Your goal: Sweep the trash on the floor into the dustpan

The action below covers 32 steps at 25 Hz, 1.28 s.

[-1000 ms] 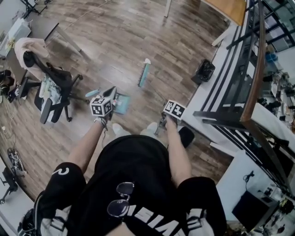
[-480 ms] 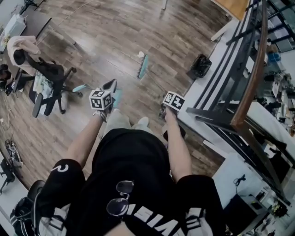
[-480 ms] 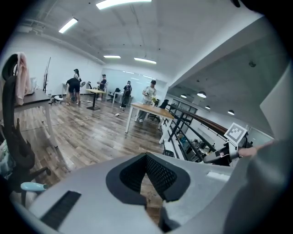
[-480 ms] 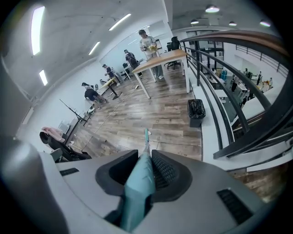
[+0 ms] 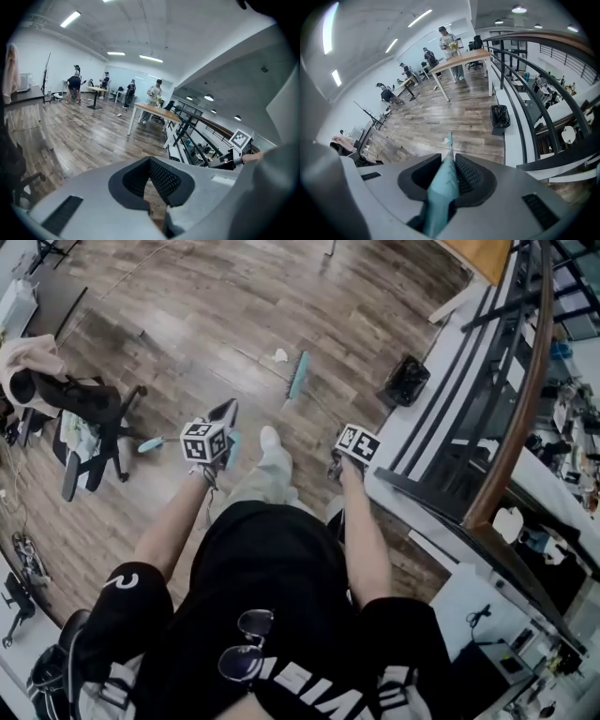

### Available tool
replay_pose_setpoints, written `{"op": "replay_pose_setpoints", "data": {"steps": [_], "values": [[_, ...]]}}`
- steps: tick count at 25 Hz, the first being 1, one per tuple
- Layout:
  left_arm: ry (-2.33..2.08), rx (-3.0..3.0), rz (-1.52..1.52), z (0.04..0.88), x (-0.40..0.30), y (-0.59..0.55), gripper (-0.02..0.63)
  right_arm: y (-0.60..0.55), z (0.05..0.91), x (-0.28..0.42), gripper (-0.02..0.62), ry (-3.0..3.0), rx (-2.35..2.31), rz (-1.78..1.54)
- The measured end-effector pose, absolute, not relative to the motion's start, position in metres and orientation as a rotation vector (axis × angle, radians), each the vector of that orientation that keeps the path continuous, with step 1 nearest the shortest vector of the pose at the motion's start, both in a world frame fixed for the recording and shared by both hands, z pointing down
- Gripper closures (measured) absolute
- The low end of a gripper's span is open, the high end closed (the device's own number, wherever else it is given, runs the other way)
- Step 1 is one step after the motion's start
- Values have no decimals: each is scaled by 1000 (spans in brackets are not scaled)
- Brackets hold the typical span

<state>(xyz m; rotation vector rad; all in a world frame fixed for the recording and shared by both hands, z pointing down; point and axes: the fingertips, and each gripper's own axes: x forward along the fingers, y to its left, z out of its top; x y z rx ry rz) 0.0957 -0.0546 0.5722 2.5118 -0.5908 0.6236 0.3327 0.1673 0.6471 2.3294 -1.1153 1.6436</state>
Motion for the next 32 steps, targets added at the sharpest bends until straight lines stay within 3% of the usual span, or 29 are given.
{"op": "replay_pose_setpoints", "data": {"steps": [7, 32], "values": [[-580, 2487, 597, 574, 153, -136, 609, 98, 657, 385, 512, -1045, 2262, 1637], [-991, 2197, 540, 628, 223, -313, 607, -237, 743, 546, 512, -1398, 1854, 1360]]}}
